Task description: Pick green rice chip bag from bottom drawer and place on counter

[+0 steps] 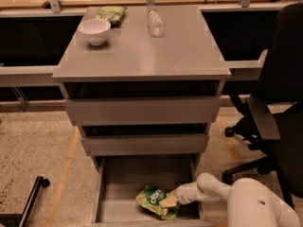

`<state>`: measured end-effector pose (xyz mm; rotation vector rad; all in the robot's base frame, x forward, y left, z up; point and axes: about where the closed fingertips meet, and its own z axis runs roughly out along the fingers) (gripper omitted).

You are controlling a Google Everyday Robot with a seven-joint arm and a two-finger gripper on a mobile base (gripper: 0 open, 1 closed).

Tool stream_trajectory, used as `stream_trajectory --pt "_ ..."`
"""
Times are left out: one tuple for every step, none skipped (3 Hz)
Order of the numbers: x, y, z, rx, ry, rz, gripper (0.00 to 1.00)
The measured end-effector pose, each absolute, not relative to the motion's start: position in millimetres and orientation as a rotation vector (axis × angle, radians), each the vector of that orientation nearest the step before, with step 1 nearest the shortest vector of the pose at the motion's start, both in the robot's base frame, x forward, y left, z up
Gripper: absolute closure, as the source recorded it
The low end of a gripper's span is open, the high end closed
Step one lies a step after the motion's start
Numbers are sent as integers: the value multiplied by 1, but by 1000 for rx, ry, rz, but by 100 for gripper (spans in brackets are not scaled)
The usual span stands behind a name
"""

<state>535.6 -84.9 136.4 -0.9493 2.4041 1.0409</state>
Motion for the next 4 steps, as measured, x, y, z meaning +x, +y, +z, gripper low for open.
stream_trajectory --pt "533 -79 169 -969 2346 1066 100" --pt "536 -77 234 -1026 2270 1034 100" --pt "530 -80 353 -1132 2104 1078 100" --pt "524 -91 451 -1217 1971 1099 100"
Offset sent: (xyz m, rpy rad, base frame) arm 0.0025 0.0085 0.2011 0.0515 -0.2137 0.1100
